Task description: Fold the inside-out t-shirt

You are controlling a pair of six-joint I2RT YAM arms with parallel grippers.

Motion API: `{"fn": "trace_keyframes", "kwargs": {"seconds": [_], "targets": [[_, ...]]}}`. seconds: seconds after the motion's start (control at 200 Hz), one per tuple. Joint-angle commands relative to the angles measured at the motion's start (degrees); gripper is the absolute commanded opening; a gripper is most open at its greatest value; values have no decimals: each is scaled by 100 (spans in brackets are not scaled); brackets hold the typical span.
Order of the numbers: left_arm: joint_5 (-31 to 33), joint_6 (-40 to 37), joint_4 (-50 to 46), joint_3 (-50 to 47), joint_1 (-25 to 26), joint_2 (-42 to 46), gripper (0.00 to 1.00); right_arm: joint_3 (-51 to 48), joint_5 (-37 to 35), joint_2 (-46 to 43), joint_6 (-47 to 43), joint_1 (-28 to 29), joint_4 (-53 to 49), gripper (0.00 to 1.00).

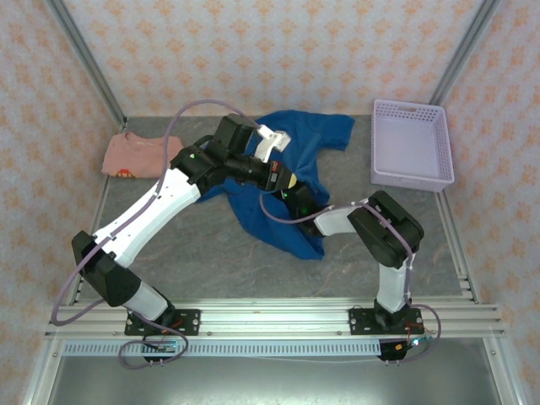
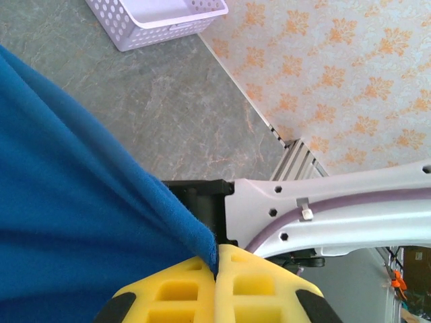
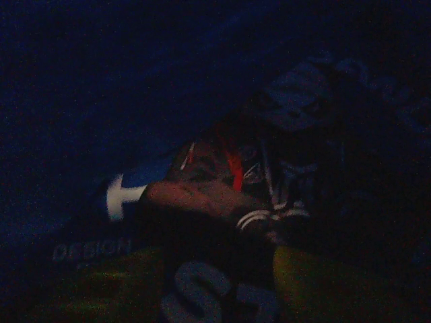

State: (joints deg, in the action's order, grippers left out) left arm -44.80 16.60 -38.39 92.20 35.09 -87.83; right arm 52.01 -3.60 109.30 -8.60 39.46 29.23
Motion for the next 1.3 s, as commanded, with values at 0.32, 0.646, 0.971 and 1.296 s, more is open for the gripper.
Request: {"fn": "trace_keyframes", "kwargs": {"seconds": [0.32,0.646,0.971,1.296], "targets": [[1589,-365,-821,178,-98,524,0,-208,1178,-340,242,-453,-28,53],[1381,-597,-796,56,-237,804,0,-410,1483,-464,543,-745,109,54],[-57,-324,-157,999,13,478,0,1188,584,495,577,-461,-1481,58],[-205,-237,-150,1540,138,411,0,2978,206,1268,862,-448,-3413,75]]}}
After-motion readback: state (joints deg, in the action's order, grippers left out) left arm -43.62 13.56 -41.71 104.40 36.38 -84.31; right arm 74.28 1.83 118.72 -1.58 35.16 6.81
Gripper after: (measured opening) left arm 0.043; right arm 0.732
